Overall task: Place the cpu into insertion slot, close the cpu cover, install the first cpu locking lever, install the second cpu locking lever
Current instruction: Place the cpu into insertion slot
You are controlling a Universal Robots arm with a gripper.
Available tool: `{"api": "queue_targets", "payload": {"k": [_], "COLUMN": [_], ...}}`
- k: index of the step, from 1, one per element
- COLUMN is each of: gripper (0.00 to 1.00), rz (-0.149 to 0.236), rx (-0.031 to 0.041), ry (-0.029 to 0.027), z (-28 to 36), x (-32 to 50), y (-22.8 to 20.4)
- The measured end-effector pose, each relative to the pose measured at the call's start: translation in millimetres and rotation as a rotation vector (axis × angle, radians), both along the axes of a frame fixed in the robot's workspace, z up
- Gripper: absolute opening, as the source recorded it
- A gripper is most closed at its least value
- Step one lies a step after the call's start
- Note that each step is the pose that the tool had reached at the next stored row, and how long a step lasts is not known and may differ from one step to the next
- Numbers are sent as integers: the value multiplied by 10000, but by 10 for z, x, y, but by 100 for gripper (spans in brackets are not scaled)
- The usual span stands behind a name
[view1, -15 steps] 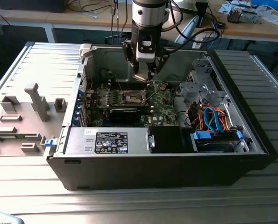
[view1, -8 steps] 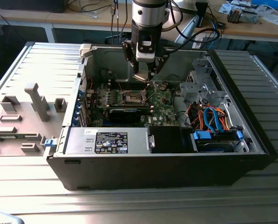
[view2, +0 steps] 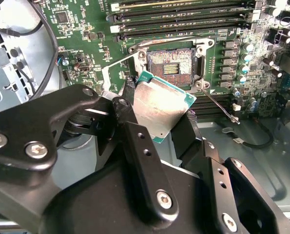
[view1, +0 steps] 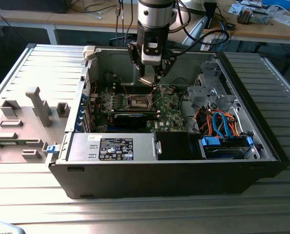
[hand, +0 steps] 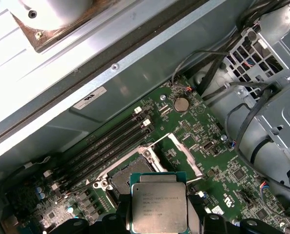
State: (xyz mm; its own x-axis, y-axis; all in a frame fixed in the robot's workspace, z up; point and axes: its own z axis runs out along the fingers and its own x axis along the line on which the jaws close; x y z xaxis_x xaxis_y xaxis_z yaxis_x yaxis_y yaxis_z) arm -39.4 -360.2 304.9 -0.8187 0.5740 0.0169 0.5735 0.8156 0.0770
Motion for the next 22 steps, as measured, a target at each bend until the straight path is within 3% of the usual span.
{"api": "queue_targets", "payload": {"k": [22], "gripper": [55], "rz": [-110], "rx": [0], "ry": [0], "z": [0], "x": [0], "y": [0]}}
